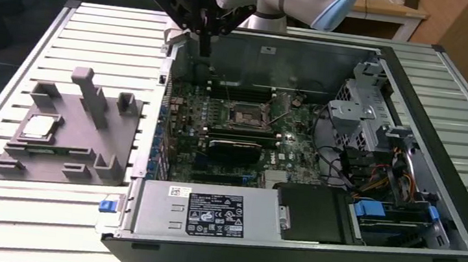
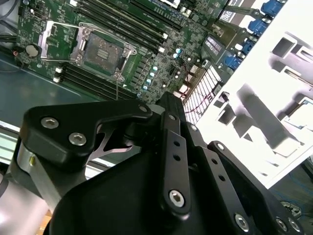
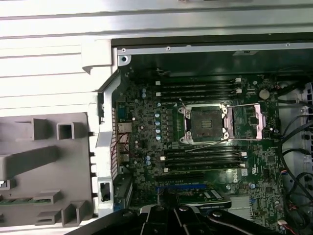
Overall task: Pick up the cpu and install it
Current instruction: 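Reach for the cpu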
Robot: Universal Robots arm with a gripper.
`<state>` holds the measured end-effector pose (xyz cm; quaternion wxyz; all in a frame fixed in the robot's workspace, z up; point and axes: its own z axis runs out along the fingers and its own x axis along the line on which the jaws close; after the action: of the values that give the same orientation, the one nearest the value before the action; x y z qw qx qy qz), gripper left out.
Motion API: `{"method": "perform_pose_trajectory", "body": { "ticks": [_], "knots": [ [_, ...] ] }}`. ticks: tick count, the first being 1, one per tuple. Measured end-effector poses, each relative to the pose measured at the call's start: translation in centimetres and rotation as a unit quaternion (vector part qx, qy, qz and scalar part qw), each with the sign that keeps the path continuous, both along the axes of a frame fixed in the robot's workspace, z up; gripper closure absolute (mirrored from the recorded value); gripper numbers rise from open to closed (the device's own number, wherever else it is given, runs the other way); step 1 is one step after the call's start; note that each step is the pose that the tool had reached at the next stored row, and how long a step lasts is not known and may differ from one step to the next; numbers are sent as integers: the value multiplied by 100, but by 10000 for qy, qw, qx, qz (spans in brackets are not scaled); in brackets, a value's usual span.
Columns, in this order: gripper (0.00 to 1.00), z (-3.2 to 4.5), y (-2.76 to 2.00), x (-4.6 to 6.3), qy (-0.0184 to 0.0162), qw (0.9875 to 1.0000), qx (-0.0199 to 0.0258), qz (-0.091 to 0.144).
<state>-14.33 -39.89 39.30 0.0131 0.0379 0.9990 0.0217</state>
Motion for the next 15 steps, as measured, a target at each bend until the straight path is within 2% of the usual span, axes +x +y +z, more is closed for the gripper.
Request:
{"method": "perform_pose_trajectory", "body": {
  "ticks": [15],
  "knots": [
    [89,-2,0,-66,0,10000,0,0]
  ]
}}
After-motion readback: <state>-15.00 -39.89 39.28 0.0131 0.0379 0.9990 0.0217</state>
